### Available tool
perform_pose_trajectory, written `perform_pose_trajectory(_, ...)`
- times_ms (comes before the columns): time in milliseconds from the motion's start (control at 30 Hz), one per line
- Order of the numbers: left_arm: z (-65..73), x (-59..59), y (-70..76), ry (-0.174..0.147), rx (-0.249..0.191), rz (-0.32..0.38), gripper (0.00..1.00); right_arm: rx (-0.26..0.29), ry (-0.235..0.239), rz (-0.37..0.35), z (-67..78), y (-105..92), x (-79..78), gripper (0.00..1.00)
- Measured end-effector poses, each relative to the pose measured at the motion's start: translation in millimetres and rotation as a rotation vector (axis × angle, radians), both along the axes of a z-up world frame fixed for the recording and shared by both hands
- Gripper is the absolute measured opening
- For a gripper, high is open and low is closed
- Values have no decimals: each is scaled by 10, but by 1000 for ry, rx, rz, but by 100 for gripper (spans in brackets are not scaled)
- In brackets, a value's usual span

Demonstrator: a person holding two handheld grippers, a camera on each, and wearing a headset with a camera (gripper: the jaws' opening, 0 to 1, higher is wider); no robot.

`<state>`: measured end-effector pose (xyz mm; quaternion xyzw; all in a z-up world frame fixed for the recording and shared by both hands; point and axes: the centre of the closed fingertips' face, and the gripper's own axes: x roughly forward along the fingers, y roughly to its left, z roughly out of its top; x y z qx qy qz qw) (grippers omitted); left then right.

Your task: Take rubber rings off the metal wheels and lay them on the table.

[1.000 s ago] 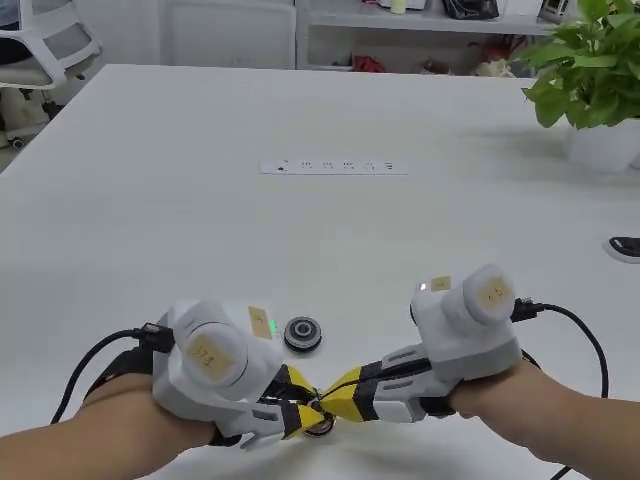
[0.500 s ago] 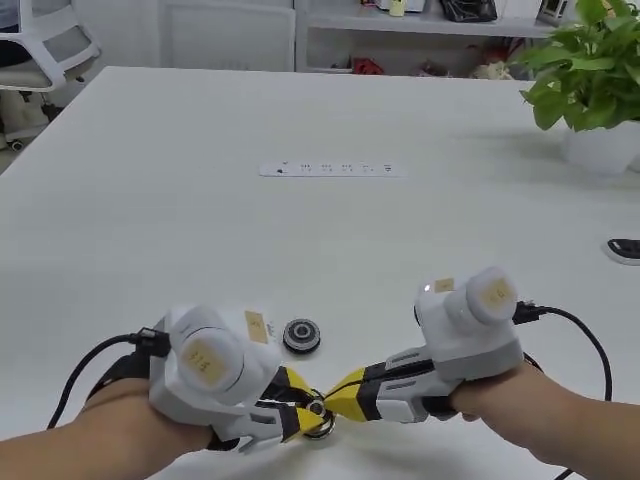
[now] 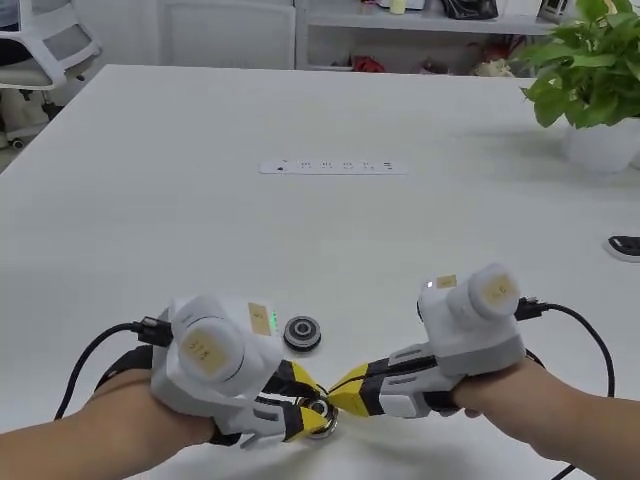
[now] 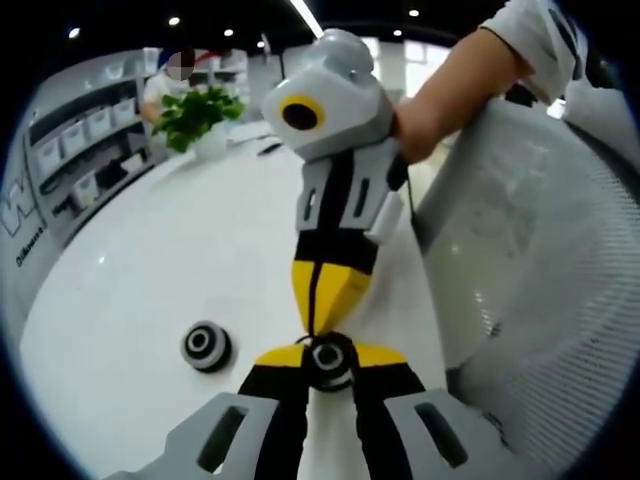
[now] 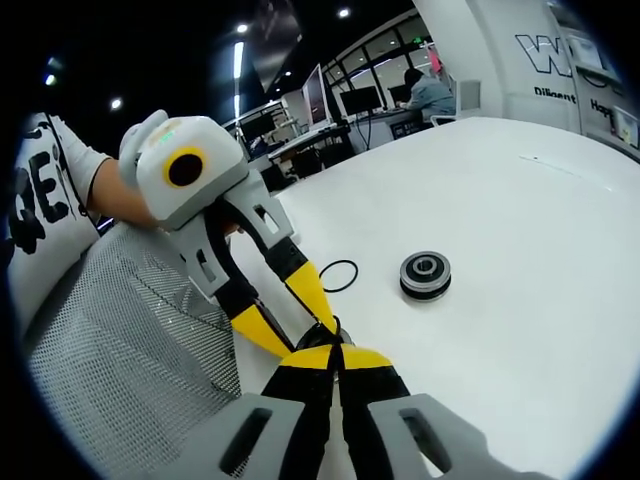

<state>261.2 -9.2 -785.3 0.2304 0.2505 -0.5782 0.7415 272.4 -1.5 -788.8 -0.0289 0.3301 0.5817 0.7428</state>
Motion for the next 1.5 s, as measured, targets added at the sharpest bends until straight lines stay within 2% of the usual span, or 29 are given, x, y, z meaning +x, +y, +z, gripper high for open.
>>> perform_pose_trajectory(300, 111, -4, 13, -5, -20, 0, 23, 10, -1, -12, 31, -12, 28, 0)
perform_pose_trajectory(467, 225, 28, 42, -23, -41, 16, 28, 13, -10, -15, 63, -18, 44, 0)
perform_pose_trajectory(900, 343, 60, 254, -45, -44, 57, 40, 24, -23, -27, 131, -33, 78, 0)
perform_pose_trajectory(1200, 433, 92, 408, -56, -59, 95, 47, 17, -39, -5, 168, -4, 49, 0)
perform_pose_trajectory(1333, 494, 92, 447, -53, -80, 117, 51, 19, -42, -2, 193, 3, 45, 0)
perform_pose_trajectory(1500, 555, 98, 512, -65, -92, 129, 54, 20, -45, 1, 220, 7, 44, 0)
